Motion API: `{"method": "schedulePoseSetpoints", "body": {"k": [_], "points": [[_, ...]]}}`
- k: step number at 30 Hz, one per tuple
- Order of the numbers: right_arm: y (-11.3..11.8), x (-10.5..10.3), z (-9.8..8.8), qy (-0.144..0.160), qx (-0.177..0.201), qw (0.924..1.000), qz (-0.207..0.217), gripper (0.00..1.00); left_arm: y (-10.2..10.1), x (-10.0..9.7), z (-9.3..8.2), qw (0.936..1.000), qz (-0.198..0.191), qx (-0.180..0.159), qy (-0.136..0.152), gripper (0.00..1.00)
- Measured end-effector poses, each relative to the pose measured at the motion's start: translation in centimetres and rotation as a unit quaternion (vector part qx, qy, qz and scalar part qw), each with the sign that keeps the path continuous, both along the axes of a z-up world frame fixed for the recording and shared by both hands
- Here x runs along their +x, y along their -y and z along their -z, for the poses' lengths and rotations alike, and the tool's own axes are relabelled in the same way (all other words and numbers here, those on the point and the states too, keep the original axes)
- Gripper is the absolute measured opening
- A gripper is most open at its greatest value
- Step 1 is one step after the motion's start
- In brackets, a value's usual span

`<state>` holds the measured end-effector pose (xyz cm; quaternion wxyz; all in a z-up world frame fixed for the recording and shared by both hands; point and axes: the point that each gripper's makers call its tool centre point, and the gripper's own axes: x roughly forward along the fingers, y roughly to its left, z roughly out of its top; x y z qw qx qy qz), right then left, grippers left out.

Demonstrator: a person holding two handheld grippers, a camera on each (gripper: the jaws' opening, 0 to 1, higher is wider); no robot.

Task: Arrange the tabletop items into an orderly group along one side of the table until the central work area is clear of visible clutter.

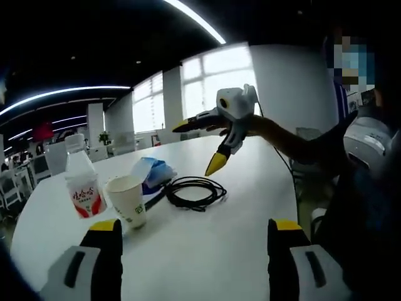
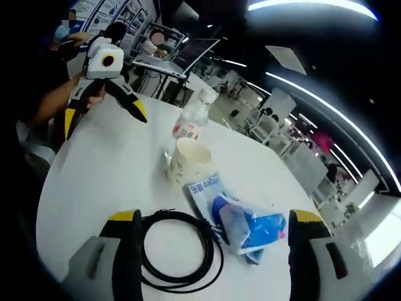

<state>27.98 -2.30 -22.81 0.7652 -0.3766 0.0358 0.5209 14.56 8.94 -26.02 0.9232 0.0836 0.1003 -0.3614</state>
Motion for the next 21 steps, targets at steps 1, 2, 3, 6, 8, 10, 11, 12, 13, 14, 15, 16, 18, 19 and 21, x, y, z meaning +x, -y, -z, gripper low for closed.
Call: {"method": "schedulePoseSetpoints", "body": {"k": [1, 2, 3, 6, 8, 10, 11, 12, 13, 14, 15, 16, 18, 19, 21], "points": [[0.2, 0.0, 0.0, 0.0, -0.001, 1.0, 0.0, 0.93, 0.3, 0.0, -0.1, 1.0, 0.002, 0.0, 0.0, 0.96], [0.3, 0.0, 0.0, 0.001, 0.0, 1.0, 0.0, 0.93, 0.4, 0.1, -0.2, 1.0, 0.004, 0.001, 0.001, 0.96], [0.3, 0.0, -0.1, 0.002, 0.0, 1.0, 0.0, 0.93, 0.7, 0.2, -0.3, 1.0, 0.006, 0.002, 0.002, 0.96], [0.5, 0.1, -0.2, 0.0, 0.004, 1.0, 0.002, 0.92, 1.2, 0.4, -0.5, 0.9999, 0.01, 0.002, 0.004, 0.96], [0.8, 0.3, -0.1, -0.001, 0.004, 1.0, 0.004, 0.92, 1.5, 0.6, -0.6, 0.9999, 0.012, 0.003, 0.004, 0.96], [1.0, 0.3, -0.1, -0.001, 0.005, 1.0, 0.004, 0.91, 1.7, 0.7, -0.6, 0.9999, 0.015, 0.004, 0.004, 0.96], [1.0, 0.4, 0.0, -0.001, 0.005, 1.0, 0.004, 0.9, 1.7, 0.7, -0.6, 0.9999, 0.015, 0.004, 0.003, 0.96], [1.1, 0.5, 0.0, -0.003, 0.006, 1.0, 0.007, 0.9, 1.7, 0.7, -0.6, 0.9999, 0.013, 0.004, 0.003, 0.96], [1.2, 0.6, 0.1, -0.005, 0.007, 0.9999, 0.008, 0.9, 1.6, 0.8, -0.6, 0.9999, 0.012, 0.005, 0.004, 0.96], [1.2, 0.8, 0.3, -0.008, 0.006, 0.9999, 0.009, 0.89, 1.6, 0.8, -0.6, 0.9999, 0.011, 0.003, 0.004, 0.96], [1.2, 1.0, 0.4, -0.009, 0.007, 0.9999, 0.011, 0.89, 1.5, 0.7, -0.6, 0.9999, 0.011, 0.001, 0.004, 0.96], [1.3, 1.2, 0.5, -0.011, 0.009, 0.9998, 0.015, 0.88, 1.5, 0.6, -0.6, 0.9999, 0.011, 0.001, 0.005, 0.96], [1.3, 1.7, 0.7, -0.016, 0.012, 0.9996, 0.02, 0.87, 1.2, 0.6, -0.6, 1.0, 0.008, 0.0, 0.005, 0.96], [1.3, 1.9, 0.8, -0.017, 0.012, 0.9995, 0.023, 0.86, 1.2, 0.5, -0.6, 1.0, 0.008, 0.0, 0.004, 0.96], [1.4, 2.3, 1.1, -0.019, 0.012, 0.9993, 0.029, 0.85, 1.0, 0.4, -0.6, 1.0, 0.007, 0.002, 0.004, 0.96]]}}
